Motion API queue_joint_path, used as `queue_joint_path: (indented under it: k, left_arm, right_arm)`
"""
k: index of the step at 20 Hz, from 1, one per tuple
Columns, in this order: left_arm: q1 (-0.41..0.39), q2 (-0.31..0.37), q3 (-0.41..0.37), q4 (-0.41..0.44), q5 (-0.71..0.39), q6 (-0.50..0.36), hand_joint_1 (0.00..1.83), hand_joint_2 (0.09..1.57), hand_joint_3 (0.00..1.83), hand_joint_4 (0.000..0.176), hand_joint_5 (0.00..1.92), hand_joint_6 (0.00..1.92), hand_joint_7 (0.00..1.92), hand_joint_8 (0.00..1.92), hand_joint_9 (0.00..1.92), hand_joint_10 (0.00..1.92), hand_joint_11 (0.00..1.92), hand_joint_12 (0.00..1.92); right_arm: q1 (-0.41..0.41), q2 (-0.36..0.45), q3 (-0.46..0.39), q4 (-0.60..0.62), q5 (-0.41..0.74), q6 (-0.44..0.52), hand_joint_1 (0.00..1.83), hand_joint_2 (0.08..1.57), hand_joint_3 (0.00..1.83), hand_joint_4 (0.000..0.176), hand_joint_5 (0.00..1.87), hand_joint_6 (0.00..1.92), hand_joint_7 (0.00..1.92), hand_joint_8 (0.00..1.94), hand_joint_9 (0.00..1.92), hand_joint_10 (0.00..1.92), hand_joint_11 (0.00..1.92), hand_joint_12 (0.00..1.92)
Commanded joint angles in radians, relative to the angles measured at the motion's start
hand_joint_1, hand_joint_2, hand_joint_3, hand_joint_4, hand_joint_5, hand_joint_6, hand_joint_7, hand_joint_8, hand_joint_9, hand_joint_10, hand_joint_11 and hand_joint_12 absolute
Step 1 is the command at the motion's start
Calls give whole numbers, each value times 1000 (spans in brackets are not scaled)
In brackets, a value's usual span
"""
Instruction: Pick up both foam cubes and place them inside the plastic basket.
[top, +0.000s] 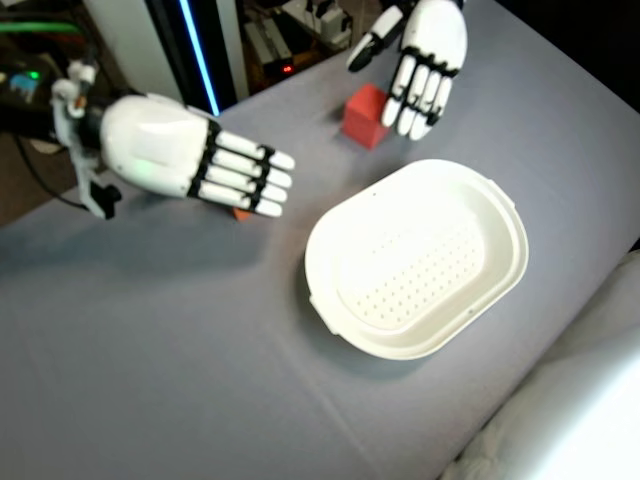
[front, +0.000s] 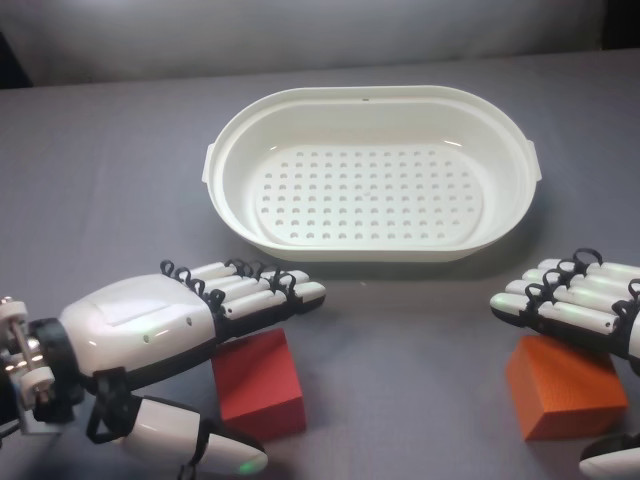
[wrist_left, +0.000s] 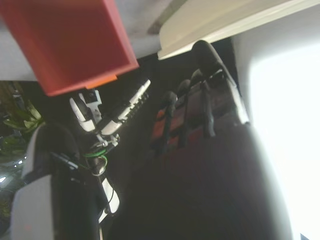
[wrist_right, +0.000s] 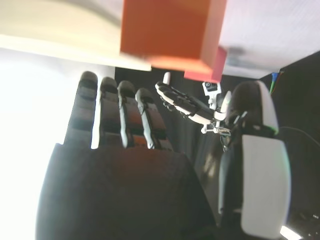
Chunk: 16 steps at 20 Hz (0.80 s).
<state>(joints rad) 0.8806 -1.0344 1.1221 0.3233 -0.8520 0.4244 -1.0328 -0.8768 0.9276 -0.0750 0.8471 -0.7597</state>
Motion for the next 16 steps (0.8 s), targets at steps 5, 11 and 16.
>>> queue_joint_path:
  k: [5, 11, 16]
  left_arm:
    - [-10, -53, 39, -20, -76, -31, 1152, 1233, 14, 0, 540, 1054, 755, 1215, 830, 1308, 810, 1703]
    - [-35, 15, -7, -45, -174, 50, 1342, 1249, 0, 0, 613, 1243, 688, 1475, 836, 1590, 821, 1663]
    - [-142, 30, 24, -119, -214, 153, 1341, 1243, 0, 0, 631, 1268, 742, 1430, 782, 1574, 725, 1658]
  right_arm:
    - [22, -35, 34, 8, 62, 13, 1166, 1170, 9, 0, 708, 1072, 847, 864, 813, 471, 306, 1481]
    - [71, 6, 26, 8, 154, 9, 1335, 1247, 3, 0, 605, 1385, 745, 1366, 735, 1556, 603, 1607]
    - [192, 22, 38, 44, 191, -93, 1338, 1239, 0, 0, 619, 1370, 775, 1315, 738, 1550, 589, 1638]
